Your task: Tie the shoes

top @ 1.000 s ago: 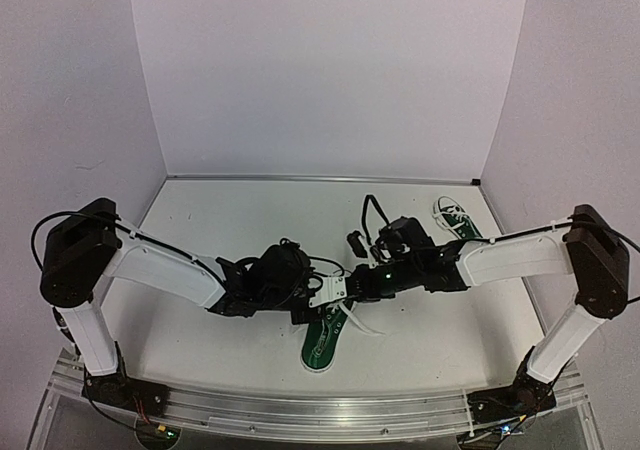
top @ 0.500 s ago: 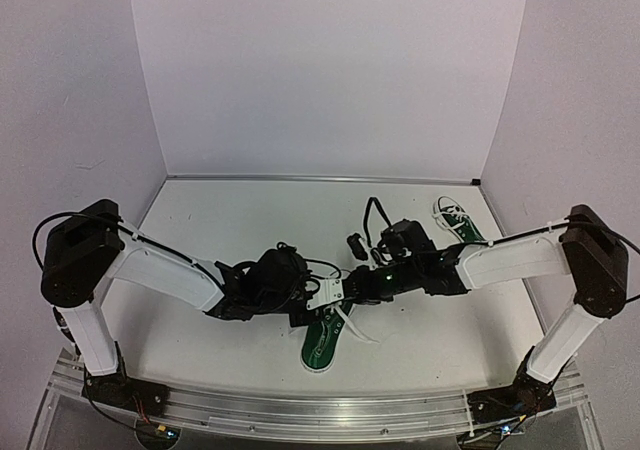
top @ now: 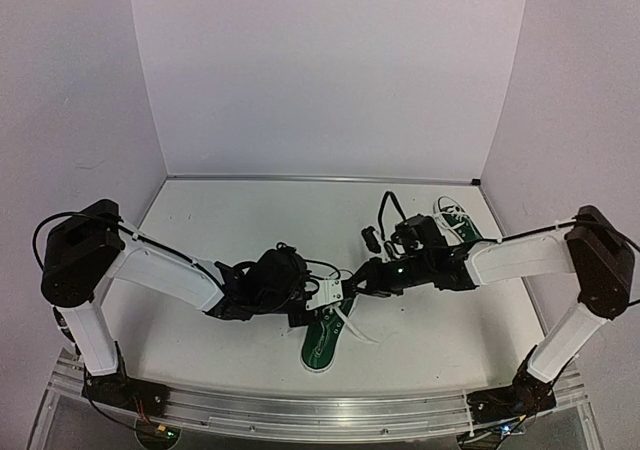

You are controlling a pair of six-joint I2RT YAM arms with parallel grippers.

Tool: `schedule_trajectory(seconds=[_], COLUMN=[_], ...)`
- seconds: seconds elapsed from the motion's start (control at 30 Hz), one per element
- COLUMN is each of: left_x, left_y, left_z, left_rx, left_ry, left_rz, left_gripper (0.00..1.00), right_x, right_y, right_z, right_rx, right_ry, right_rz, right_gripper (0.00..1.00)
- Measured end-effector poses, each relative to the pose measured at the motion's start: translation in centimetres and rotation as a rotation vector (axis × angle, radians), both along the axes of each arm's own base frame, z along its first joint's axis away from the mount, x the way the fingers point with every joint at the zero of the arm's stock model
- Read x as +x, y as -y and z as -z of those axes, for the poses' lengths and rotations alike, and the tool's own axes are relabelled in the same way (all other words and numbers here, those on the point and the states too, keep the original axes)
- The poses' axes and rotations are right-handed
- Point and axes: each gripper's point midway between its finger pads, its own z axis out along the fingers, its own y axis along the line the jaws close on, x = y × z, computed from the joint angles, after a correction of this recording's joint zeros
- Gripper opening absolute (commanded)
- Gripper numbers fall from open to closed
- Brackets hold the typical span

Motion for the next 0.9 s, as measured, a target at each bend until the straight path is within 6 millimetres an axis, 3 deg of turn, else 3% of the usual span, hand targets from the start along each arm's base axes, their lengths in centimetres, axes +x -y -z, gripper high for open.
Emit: schedule_trajectory(seconds=[0.1, 0.2, 0.9], left_x=[0.0, 0.0, 0.0], left_y=[0.0, 0.0, 0.0], left_z=[0.1, 0.1, 0.1], left_rx=[0.007, 0.009, 0.013], left_ry=[0.006, 0.009, 0.017], left_rz=[0.005, 0.008, 0.014], left_gripper=[0.00, 0.00, 0.00], right_x=[-0.5, -0.8, -2.0], right_y=[0.3, 0.3, -2.3], right_z=[2.5, 3.5, 0.8], right_rx=[-0.052, -0.071, 0.066], right_ry=[-0.056, -0.083, -0.097], right_rz=[-0.011, -0.025, -0.157], right_gripper=[0.14, 0.14, 0.15])
